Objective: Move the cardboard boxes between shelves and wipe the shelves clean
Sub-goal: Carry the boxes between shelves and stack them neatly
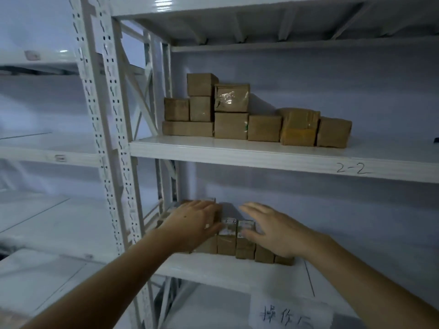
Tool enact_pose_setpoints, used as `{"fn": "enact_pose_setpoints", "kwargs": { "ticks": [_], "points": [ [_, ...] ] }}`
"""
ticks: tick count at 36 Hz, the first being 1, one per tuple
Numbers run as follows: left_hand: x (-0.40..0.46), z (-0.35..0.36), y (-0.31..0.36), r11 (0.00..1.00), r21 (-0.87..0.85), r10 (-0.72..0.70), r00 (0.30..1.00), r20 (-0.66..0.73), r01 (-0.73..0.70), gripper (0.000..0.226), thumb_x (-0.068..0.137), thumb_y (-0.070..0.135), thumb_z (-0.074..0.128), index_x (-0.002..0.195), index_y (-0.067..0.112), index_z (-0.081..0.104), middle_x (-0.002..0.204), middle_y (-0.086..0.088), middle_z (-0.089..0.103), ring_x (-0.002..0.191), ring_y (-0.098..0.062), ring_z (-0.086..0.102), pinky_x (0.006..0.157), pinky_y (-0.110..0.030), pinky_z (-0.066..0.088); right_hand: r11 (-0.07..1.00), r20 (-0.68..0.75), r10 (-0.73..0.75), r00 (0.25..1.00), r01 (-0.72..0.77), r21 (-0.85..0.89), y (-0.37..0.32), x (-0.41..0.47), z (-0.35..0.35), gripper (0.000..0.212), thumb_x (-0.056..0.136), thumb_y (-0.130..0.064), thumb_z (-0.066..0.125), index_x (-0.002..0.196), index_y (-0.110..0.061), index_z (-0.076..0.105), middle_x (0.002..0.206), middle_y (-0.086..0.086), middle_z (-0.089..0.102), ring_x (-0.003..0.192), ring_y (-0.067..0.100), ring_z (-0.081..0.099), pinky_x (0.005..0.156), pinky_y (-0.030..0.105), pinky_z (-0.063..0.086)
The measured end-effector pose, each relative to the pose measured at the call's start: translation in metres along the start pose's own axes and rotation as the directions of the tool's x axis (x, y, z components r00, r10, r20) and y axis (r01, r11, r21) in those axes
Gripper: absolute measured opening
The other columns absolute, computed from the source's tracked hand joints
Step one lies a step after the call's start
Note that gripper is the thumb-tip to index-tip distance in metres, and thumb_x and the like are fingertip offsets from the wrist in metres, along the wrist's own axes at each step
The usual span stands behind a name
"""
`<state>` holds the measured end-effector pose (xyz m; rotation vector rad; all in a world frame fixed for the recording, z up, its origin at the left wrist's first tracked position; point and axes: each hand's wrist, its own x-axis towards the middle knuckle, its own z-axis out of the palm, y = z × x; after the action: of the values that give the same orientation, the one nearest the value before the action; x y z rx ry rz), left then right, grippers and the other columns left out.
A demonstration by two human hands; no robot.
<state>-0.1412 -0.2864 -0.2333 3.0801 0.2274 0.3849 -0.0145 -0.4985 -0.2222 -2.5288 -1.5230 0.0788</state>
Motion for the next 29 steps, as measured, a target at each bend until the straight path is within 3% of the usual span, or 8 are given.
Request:
{"fn": "enact_pose_setpoints", "kwargs": {
  "ticks": [4,9,13,20,25,29],
  "points": [
    [-0.034,0.032,-0.032,0.998,0.005,-0.066,0.995,0.068,0.066,0.059,0.100,0.068,0.033,0.150,0.036,0.041,0.155,0.008,0.045,0.141,-0.020,0.044,0.116,-0.041,0.036,1.000,0.038,0.001,0.999,-0.002,0.023,-0.022,0.007,0.038,0.073,0.101,-0.065,0.038,0.162,-0.036,0.012,0.169,-0.016,0.010,0.153,0.012,0.018,0.122,0.037,0.026],
    [-0.057,0.056,-0.049,0.995,-0.005,-0.097,0.988,0.118,0.098,0.063,0.102,0.065,0.036,0.156,0.033,0.033,0.161,0.007,0.039,0.146,-0.019,0.038,0.118,-0.039,0.032,0.996,0.079,0.011,0.997,-0.018,0.091,-0.040,0.017,0.072,0.070,0.105,-0.054,0.043,0.163,-0.028,0.015,0.169,-0.012,0.009,0.153,0.009,0.016,0.116,0.024,0.019],
    [-0.059,0.080,-0.063,0.993,-0.026,-0.111,0.981,0.157,0.117,0.065,0.101,0.067,0.033,0.156,0.032,0.034,0.161,0.007,0.038,0.146,-0.017,0.037,0.119,-0.039,0.032,0.989,0.122,0.027,0.992,-0.045,0.144,-0.035,0.032,0.098,0.070,0.105,-0.053,0.043,0.163,-0.029,0.014,0.169,-0.013,0.007,0.153,0.009,0.015,0.117,0.024,0.017],
    [-0.036,0.111,-0.082,0.987,-0.057,-0.134,0.974,0.185,0.147,0.066,0.100,0.069,0.032,0.156,0.033,0.033,0.160,0.008,0.039,0.144,-0.019,0.039,0.117,-0.041,0.036,0.981,0.150,0.053,0.987,-0.079,0.176,-0.014,0.070,0.131,0.070,0.103,-0.056,0.044,0.163,-0.030,0.016,0.170,-0.014,0.004,0.154,0.012,0.016,0.123,0.034,0.022],
    [-0.001,0.127,-0.097,0.982,-0.097,-0.141,0.973,0.184,0.160,0.065,0.101,0.068,0.033,0.155,0.032,0.034,0.160,0.008,0.040,0.145,-0.017,0.039,0.116,-0.040,0.034,0.972,0.158,0.070,0.985,-0.102,0.210,0.004,0.103,0.142,0.071,0.104,-0.053,0.045,0.163,-0.027,0.017,0.169,-0.014,0.005,0.153,0.013,0.019,0.122,0.033,0.023],
    [0.026,0.142,-0.110,0.976,-0.126,-0.151,0.971,0.185,0.176,0.062,0.100,0.069,0.032,0.151,0.035,0.040,0.152,0.009,0.049,0.137,-0.016,0.047,0.110,-0.038,0.041,0.971,0.155,0.079,0.985,-0.111,0.214,0.018,0.125,0.148,0.070,0.105,-0.050,0.046,0.163,-0.024,0.018,0.169,-0.011,0.007,0.153,0.013,0.019,0.121,0.029,0.021]
  ]
}}
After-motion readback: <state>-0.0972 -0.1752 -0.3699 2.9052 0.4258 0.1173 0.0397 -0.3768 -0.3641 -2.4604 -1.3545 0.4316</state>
